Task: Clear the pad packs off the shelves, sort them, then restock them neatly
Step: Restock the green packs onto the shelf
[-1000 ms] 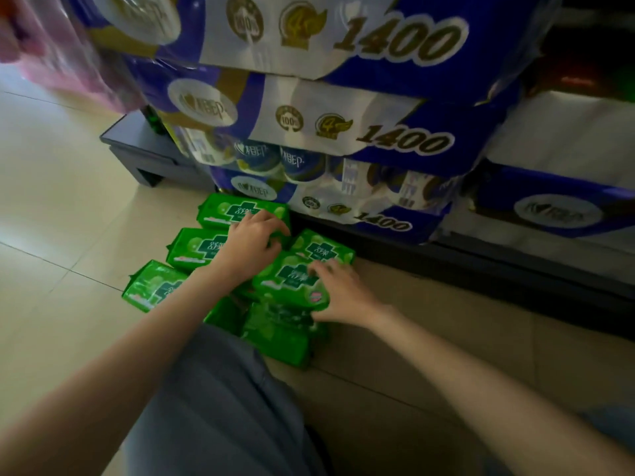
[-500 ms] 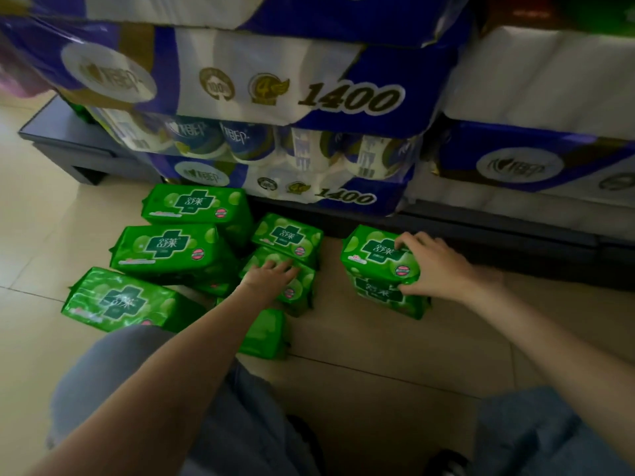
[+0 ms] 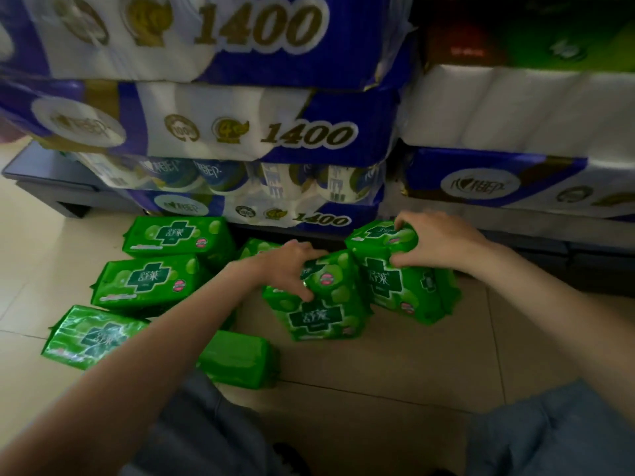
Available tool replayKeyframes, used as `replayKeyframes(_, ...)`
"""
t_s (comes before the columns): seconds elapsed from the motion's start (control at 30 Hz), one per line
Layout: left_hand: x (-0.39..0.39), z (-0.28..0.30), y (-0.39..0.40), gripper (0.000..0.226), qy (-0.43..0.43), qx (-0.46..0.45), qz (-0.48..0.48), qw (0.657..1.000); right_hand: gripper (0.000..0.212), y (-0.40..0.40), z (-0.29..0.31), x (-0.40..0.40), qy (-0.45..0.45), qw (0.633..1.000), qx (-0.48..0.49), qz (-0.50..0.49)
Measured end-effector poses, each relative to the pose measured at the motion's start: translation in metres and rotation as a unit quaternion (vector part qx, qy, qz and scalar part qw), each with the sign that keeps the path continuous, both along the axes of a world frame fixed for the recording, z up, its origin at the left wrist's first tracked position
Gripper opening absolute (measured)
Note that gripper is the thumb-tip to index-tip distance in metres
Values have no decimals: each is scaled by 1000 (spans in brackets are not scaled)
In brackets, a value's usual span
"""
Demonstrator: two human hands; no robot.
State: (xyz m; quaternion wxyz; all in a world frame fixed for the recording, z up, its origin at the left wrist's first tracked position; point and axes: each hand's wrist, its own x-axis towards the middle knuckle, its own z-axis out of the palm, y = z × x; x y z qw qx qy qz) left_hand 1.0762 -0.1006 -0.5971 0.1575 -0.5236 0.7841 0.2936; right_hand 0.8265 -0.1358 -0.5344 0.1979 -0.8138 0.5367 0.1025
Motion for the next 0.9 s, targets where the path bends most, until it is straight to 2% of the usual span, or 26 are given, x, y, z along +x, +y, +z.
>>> replayKeyframes(0.1,-9,64,-18,89,60,61,15,996,54,-10,44,2,10,999,-29,11)
replayKeyframes(0.17,-14,108,-21,90,72,55,5,996,46,-14,77,-2,2,1000,-26,13)
replayKeyframes(0.3,-22,196,-16,88,66,-28,-42,997,35,-7,163,-19,-42,998,-39,24)
replayKeyframes(0.4,-24,265,-3,75,79,-124,-60,987,35,5,239,-34,-73,991,-113,23)
replayKeyframes(0.47,-20,314,9,64,102,-196,-47,974,44,16,287,-41,-120,975,-182,34)
replayKeyframes(0.57,-11,389,28,63,145,-292,-13,945,46,29,343,-48,-253,922,-289,36)
replayKeyframes(0.67,2,449,42,59,185,-398,39,898,59,30,383,-47,-341,861,-375,24)
replayKeyframes(0.73,12,474,41,57,174,-479,70,858,46,19,398,-32,-410,814,-411,18)
replayKeyframes(0.77,17,482,36,59,161,-518,86,836,37,8,404,-23,-427,794,-432,15)
replayKeyframes(0.8,24,489,30,60,144,-554,98,814,38,-4,408,-9,-424,775,-469,13)
replayKeyframes(0.9,42,501,18,59,88,-614,135,773,50,-38,411,45,-423,747,-512,29)
